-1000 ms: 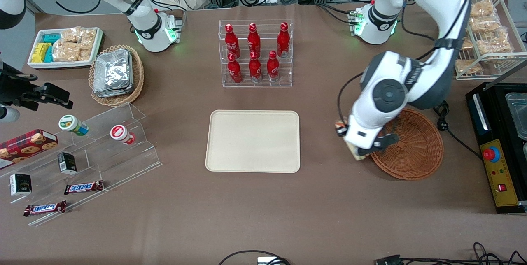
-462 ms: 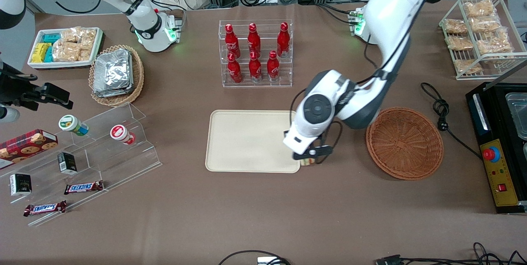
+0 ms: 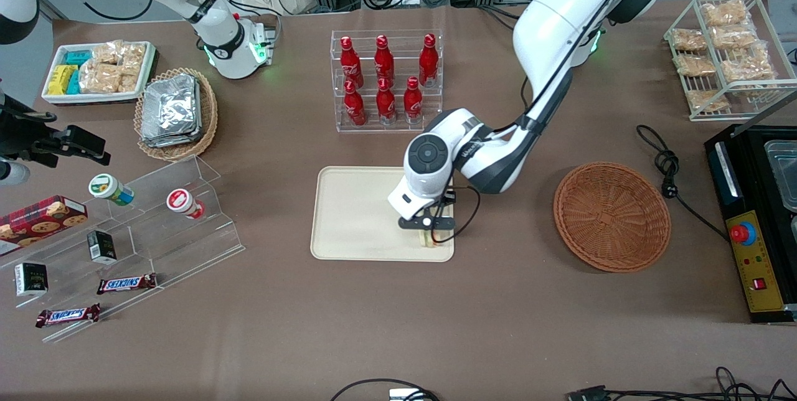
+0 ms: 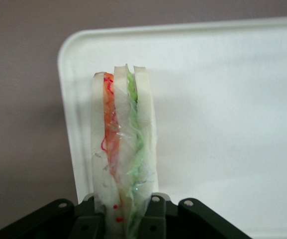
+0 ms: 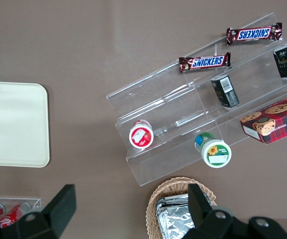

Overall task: Place sandwich from basket to tray
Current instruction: 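Lower the sandwich onto the tray and open the left gripper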

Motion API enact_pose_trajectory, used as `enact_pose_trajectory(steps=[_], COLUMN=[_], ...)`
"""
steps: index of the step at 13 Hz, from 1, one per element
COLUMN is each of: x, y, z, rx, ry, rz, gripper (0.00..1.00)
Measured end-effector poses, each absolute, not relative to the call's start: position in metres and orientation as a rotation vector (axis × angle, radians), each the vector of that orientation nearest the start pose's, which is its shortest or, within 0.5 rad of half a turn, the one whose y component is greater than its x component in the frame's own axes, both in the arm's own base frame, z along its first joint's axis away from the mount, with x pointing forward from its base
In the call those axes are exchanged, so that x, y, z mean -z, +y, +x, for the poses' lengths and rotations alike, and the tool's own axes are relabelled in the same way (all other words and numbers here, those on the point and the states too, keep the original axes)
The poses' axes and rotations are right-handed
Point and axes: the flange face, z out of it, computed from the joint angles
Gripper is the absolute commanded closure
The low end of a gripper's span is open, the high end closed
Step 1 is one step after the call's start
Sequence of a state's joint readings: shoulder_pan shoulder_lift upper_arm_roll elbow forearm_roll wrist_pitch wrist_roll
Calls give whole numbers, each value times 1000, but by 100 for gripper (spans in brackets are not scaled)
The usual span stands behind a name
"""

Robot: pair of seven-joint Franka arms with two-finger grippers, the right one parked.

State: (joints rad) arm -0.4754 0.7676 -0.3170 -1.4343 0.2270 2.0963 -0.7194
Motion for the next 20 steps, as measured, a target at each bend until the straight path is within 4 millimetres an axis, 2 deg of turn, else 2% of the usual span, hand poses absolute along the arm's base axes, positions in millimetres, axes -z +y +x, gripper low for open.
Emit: enact_pose_trajectory(steps=[2, 3, 4, 5, 9, 12, 14, 17, 20], x=[-240, -240, -239, -239, -242, -257, -279, -329, -371], y=[-473, -472, -471, -470, -466, -465, -451, -406, -372], z=[537, 537, 538, 539, 545, 551, 566, 586, 577], rx=[-115, -115, -114, -113, -100, -65, -24, -50, -32], ry=[267, 280, 281, 277, 264, 250, 208, 114, 69], rz=[-3099, -3097, -3095, -3094, -3096, -3109, -3120, -3072, -3045], gripper=[100, 90, 60, 1, 0, 0, 0, 0, 0])
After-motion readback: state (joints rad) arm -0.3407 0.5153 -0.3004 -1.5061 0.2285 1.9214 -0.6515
